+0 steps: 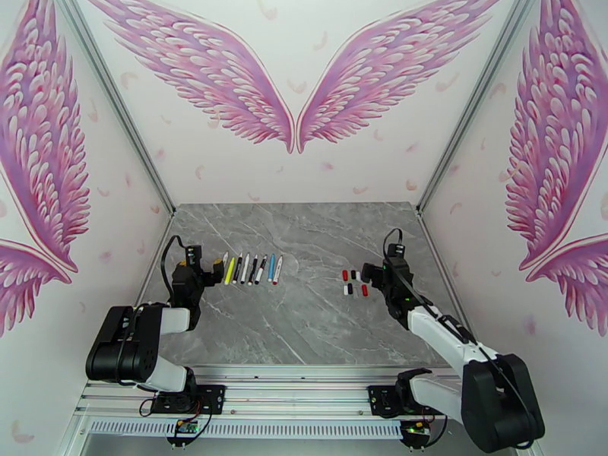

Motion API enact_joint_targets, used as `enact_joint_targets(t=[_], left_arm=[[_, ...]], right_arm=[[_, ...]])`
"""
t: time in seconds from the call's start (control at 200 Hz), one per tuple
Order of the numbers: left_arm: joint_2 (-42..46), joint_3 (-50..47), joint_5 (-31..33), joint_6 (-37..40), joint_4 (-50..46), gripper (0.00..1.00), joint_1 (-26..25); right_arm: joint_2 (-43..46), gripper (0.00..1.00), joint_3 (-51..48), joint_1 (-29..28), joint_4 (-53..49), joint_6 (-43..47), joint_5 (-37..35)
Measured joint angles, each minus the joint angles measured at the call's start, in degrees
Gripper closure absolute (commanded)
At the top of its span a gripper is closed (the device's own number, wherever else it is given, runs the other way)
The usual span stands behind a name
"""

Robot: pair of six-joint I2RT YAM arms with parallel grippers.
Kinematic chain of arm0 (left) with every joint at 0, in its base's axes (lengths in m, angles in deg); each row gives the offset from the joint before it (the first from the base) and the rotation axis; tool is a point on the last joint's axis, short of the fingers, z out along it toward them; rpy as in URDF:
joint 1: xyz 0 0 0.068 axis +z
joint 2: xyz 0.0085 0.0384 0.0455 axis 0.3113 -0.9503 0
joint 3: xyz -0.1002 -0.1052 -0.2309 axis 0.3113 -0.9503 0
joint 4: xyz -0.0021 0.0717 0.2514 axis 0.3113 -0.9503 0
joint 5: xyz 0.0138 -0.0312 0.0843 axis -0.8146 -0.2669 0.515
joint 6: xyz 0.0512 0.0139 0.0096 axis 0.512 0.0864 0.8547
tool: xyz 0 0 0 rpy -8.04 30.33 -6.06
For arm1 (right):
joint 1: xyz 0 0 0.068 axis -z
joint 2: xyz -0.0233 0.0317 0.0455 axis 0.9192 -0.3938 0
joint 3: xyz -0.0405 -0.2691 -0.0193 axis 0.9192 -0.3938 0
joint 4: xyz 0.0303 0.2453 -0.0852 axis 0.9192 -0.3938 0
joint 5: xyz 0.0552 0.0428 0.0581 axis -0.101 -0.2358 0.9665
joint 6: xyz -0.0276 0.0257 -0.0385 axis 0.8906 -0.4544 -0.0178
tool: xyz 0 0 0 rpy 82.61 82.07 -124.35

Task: Open the pen caps

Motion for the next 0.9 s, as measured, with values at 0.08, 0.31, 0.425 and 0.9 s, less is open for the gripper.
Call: enact_joint_targets(t=[0.08, 0.31, 0.425, 0.9], left_arm=[[0.0, 0.0, 0.04, 0.0, -0.02, 0.01, 0.0], [0.0, 0.0, 0.07, 0.15, -0.04, 0.01, 0.0], [0.0, 0.0, 0.09, 0.15, -0.04, 0.01, 0.0], [0.0, 0.0, 0.24, 0.2, -0.04, 0.01, -0.09]], right_arm=[[-0.68, 0.01, -0.76, 0.0, 5.14, 3.21, -0.63], [-5.03, 0.01, -4.52, 0.0, 21.35, 9.05, -1.53], [-9.11, 0.01, -4.57, 0.0, 26.88, 10.91, -1.53], [-14.82, 0.01, -7.61, 0.39, 40.19, 13.33, 0.24]])
